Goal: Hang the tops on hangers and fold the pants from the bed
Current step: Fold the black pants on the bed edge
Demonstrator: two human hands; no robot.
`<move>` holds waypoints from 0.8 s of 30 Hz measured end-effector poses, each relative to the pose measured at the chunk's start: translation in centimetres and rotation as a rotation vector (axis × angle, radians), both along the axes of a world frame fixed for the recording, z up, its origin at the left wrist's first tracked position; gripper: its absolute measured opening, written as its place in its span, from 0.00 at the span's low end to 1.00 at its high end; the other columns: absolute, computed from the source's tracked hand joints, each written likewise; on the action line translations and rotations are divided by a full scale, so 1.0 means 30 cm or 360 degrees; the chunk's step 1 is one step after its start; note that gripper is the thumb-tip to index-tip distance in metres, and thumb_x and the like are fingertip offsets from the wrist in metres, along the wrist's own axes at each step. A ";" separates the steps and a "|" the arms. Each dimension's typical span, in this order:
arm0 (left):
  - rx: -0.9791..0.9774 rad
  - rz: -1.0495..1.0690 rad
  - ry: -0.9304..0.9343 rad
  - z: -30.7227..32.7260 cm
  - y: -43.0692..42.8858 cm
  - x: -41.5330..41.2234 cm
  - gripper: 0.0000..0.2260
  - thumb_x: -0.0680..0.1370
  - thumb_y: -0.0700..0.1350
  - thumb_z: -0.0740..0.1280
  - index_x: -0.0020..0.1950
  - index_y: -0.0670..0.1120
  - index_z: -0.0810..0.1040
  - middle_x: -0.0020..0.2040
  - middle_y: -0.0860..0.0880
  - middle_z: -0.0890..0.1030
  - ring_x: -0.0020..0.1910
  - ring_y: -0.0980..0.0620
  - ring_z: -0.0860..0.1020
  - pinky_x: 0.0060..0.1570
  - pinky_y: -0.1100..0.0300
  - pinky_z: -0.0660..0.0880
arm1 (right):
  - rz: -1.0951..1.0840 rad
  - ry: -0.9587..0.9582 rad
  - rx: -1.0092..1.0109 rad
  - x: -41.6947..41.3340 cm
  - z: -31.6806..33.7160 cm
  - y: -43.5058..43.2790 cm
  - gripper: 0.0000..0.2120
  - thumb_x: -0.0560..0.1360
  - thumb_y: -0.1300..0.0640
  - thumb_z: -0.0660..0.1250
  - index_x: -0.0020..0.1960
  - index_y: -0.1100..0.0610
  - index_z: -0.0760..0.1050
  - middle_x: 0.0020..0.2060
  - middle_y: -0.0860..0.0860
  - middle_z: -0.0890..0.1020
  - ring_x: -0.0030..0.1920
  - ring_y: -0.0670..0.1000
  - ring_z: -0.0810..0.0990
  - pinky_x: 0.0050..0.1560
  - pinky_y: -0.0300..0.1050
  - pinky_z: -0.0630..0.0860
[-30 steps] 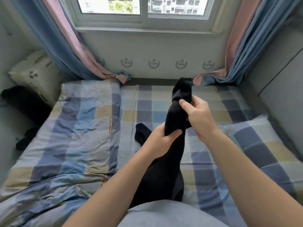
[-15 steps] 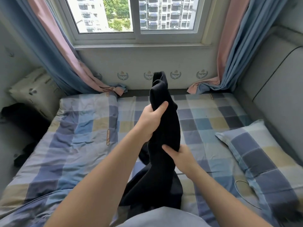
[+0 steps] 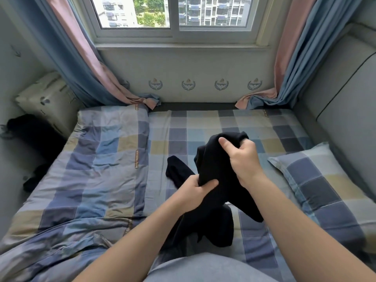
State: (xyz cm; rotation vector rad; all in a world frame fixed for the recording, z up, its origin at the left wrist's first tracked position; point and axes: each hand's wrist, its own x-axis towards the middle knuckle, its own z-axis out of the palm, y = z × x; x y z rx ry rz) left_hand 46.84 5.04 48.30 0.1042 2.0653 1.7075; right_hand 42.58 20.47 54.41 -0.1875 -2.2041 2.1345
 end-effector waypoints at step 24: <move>0.0441 0.0420 0.0040 0.147 0.070 -0.051 0.21 0.72 0.60 0.74 0.61 0.52 0.79 0.53 0.52 0.86 0.54 0.51 0.84 0.52 0.54 0.82 | 0.0385 -0.0403 0.0026 0.194 -0.226 0.108 0.06 0.79 0.51 0.70 0.53 0.50 0.83 0.47 0.46 0.87 0.52 0.50 0.86 0.44 0.36 0.80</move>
